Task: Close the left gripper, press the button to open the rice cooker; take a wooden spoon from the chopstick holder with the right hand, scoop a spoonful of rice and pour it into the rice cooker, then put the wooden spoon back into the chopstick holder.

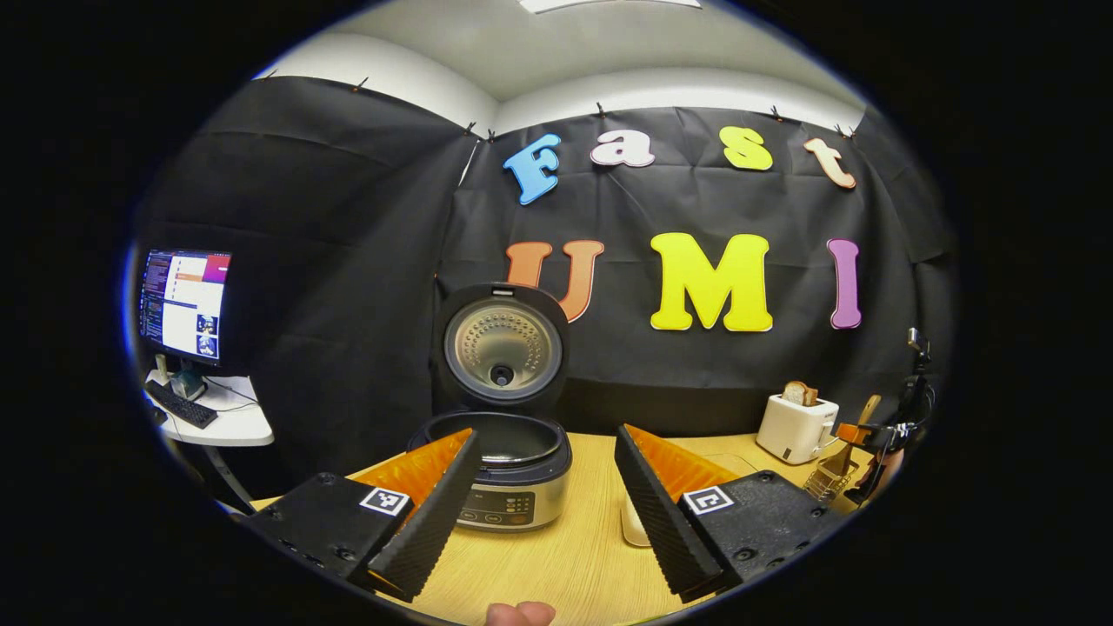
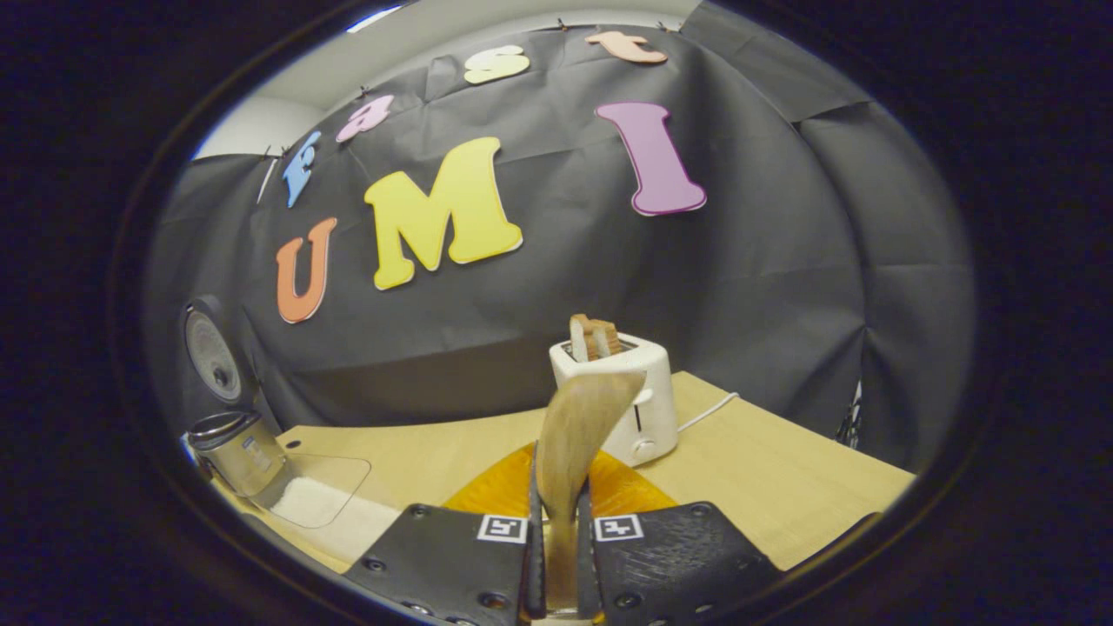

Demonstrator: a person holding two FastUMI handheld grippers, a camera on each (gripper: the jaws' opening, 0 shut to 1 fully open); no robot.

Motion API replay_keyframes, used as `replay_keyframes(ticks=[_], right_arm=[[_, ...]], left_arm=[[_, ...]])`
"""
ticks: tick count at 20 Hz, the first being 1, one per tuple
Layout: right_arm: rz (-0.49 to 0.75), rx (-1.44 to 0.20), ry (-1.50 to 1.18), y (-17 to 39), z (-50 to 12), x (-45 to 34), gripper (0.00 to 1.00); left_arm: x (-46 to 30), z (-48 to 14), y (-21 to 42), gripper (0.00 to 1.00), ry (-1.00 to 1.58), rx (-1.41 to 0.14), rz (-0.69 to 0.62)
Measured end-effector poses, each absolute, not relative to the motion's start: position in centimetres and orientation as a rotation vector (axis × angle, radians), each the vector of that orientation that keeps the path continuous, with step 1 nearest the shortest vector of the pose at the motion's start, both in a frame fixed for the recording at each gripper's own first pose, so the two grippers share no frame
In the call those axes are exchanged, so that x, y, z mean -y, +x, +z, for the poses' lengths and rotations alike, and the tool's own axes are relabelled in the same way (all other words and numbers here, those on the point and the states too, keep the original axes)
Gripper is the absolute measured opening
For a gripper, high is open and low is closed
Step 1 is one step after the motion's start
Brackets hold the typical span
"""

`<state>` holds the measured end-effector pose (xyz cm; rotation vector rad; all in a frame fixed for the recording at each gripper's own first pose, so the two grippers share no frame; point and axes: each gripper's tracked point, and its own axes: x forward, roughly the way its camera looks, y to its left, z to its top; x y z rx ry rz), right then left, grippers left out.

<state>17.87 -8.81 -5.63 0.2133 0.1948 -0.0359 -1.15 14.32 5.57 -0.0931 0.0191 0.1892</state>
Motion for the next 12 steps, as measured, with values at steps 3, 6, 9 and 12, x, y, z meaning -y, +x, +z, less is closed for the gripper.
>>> replay_keyframes(ticks=[3, 6, 9, 12], right_arm=[[-0.07, -0.155, 0.195, 17.1, -4.2, 9.7, 0.2], [-0.103, -0.11, 0.168, 16.2, -2.7, 10.7, 0.36], [-0.13, -0.072, 0.166, 15.1, -1.5, 11.8, 0.58], [-0.187, -0.01, 0.13, 13.3, 0.0, 13.4, 0.79]], left_arm=[[-14.3, 5.9, -1.0, 0.98, -0.09, -0.01, 0.19], [-14.2, 6.2, -0.9, 0.98, -0.091, -0.006, 0.19], [-13.9, 6.6, -0.8, 0.98, -0.089, -0.001, 0.188], [-13.9, 7.5, -0.2, 0.98, -0.086, 0.0, 0.173]])
